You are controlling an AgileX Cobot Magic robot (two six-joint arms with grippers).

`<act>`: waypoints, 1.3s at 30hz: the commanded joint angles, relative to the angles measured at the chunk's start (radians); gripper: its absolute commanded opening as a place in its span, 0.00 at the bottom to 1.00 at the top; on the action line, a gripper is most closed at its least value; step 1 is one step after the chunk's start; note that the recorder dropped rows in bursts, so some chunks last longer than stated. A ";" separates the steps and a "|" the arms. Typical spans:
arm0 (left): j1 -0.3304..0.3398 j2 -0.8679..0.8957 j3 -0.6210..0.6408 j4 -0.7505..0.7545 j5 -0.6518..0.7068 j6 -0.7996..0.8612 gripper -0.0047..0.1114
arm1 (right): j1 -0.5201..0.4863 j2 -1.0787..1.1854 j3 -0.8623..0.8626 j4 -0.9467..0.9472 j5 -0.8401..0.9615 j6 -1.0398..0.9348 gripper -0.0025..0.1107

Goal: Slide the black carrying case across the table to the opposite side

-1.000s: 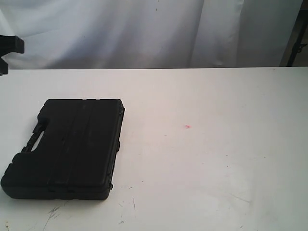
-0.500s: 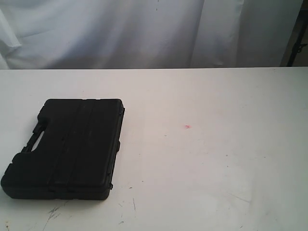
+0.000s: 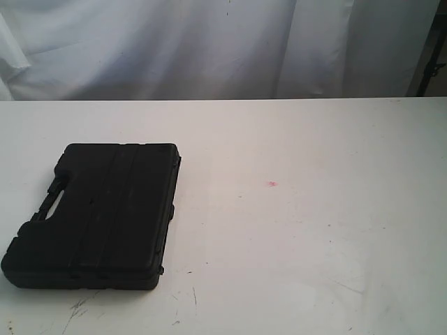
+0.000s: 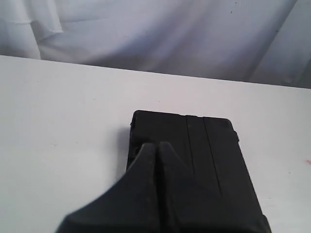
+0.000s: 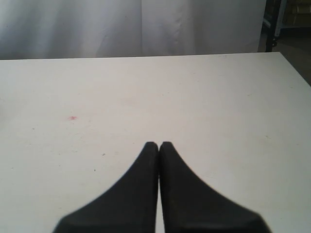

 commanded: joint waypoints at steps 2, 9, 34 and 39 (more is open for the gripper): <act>0.095 -0.099 0.094 0.014 -0.016 0.005 0.04 | -0.005 -0.005 0.003 0.006 -0.002 0.001 0.02; 0.145 -0.375 0.355 -0.002 -0.152 0.005 0.04 | -0.005 -0.005 0.003 0.006 -0.002 0.001 0.02; 0.102 -0.499 0.595 -0.005 -0.298 0.007 0.04 | -0.005 -0.005 0.003 0.006 -0.002 0.001 0.02; 0.104 -0.499 0.595 -0.003 -0.244 0.007 0.04 | -0.005 -0.005 0.003 0.006 -0.002 0.001 0.02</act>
